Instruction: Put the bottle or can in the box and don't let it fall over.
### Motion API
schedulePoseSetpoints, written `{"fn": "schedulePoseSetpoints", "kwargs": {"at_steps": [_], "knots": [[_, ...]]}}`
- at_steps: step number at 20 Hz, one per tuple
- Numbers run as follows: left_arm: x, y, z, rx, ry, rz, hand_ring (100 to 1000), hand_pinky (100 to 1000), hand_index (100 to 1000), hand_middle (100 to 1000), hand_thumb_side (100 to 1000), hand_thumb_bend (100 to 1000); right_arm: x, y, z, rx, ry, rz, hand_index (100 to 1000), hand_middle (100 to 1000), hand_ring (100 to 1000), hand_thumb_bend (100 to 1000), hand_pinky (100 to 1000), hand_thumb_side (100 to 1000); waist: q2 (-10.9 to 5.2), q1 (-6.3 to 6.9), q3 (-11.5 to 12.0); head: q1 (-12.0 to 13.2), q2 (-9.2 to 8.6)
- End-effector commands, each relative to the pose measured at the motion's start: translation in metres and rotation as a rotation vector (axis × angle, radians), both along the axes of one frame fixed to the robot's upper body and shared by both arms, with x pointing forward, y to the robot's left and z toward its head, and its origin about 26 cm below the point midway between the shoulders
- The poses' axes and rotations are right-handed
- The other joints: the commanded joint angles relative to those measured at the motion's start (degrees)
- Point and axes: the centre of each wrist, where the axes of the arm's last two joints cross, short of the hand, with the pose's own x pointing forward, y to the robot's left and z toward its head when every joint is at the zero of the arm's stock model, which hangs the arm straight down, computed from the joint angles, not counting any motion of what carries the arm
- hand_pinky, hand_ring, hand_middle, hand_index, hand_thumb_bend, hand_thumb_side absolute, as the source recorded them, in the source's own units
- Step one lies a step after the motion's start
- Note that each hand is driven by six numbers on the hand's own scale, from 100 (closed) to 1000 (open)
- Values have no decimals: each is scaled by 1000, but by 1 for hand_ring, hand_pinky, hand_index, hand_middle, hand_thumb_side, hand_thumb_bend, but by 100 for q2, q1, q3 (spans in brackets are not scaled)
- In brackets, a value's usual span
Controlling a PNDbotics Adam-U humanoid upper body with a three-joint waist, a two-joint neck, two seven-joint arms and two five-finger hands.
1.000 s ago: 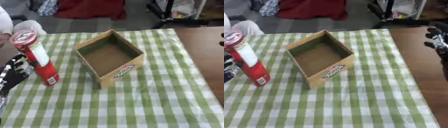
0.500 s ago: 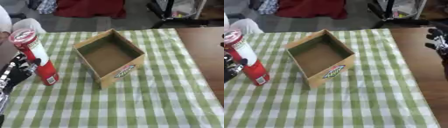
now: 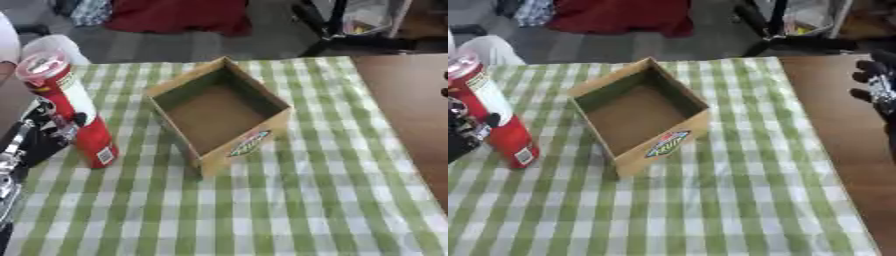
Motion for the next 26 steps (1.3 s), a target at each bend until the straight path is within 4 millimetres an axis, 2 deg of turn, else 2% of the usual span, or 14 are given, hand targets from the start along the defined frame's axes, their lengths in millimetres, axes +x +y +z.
{"fn": "schedulePoseSetpoints", "kwargs": {"at_steps": [1, 9, 26], "knots": [[3, 4, 15, 35, -38, -3, 1000, 936, 954, 1000, 497, 427, -1, 1, 9, -16, -30, 10, 894, 805, 868, 100, 834, 550, -42, -9, -12, -11, -66], [4, 5, 18, 73, -37, -28, 1000, 929, 936, 1000, 467, 441, -1, 0, 9, -15, -28, 10, 893, 805, 868, 100, 835, 551, -45, -9, -13, -35, -46], [10, 0, 23, 82, -51, -27, 1000, 920, 923, 992, 489, 465, 0, 1, 10, -15, -24, 13, 893, 804, 868, 100, 835, 555, -24, -18, -37, -23, -99]]}}
